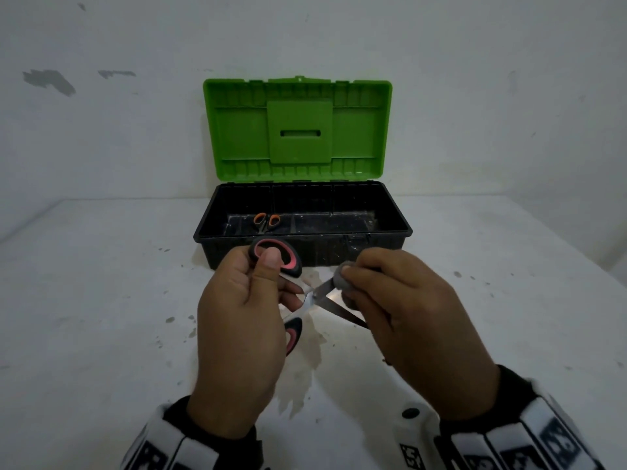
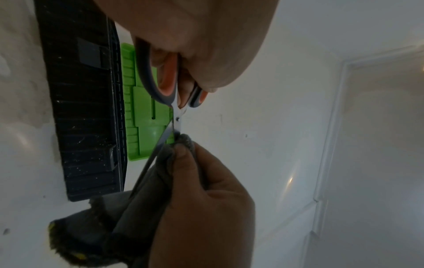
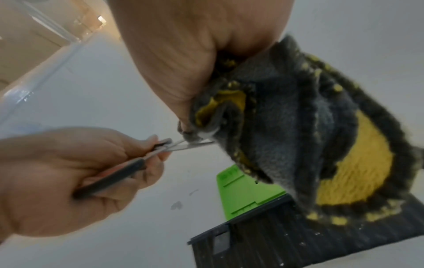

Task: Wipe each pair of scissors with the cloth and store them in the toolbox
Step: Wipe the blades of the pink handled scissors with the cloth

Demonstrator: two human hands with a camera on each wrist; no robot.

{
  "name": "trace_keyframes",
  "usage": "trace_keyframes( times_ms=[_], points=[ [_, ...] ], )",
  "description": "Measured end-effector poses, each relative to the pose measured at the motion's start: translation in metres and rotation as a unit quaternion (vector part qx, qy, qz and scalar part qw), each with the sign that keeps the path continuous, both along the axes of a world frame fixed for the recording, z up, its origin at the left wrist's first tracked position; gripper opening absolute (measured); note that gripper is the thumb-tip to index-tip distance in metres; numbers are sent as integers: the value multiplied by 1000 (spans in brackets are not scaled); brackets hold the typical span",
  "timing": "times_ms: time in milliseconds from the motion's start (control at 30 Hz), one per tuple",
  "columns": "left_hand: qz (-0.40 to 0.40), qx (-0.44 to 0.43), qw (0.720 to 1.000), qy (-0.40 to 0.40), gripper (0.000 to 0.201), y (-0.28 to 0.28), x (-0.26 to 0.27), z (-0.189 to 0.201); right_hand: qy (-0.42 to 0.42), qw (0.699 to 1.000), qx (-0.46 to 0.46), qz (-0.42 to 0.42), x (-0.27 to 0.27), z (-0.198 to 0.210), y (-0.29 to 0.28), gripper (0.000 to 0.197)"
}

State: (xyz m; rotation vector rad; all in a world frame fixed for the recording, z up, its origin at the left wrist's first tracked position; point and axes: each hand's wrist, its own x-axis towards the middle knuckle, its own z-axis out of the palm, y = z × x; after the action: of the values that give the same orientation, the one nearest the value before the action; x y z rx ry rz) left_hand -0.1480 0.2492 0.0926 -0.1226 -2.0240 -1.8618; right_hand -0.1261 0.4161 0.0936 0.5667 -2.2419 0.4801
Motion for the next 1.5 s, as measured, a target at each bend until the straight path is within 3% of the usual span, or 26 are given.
trace_keyframes(
  times_ms=[133,300,467,667,800,1133,1267,1367,1500],
  points=[
    [-9,11,1000,-7,28,-1,1,1,-4,999,41,18,6,-2,-8,19],
    [-19,20,999,-20,28,0,1,1,3,999,-32,-12,-4,0,10,18],
    [-13,27,999,-26,29,-2,0,1,3,1000,-6,2,6,-3,-6,17],
    [-25,36,998,-48,28,-2,0,0,17,997,-71,-28,-1,-3,12,16],
    [-22,49,996,-64,28,-2,-1,2,23,999,-39,-20,3,-4,4,19],
    [-6,42,997,-71,29,-6,-5,-4,-75,973,-210,-60,5,18,38,13],
    [-3,-32,999,13,30,-4,0,2,-111,985,-129,29,11,27,10,16],
    [-3,-56,997,46,31,0,4,5,-75,997,-14,17,4,21,-13,18],
    [6,-61,995,73,34,2,6,3,-89,995,-50,-2,-4,16,-7,14]
  ],
)
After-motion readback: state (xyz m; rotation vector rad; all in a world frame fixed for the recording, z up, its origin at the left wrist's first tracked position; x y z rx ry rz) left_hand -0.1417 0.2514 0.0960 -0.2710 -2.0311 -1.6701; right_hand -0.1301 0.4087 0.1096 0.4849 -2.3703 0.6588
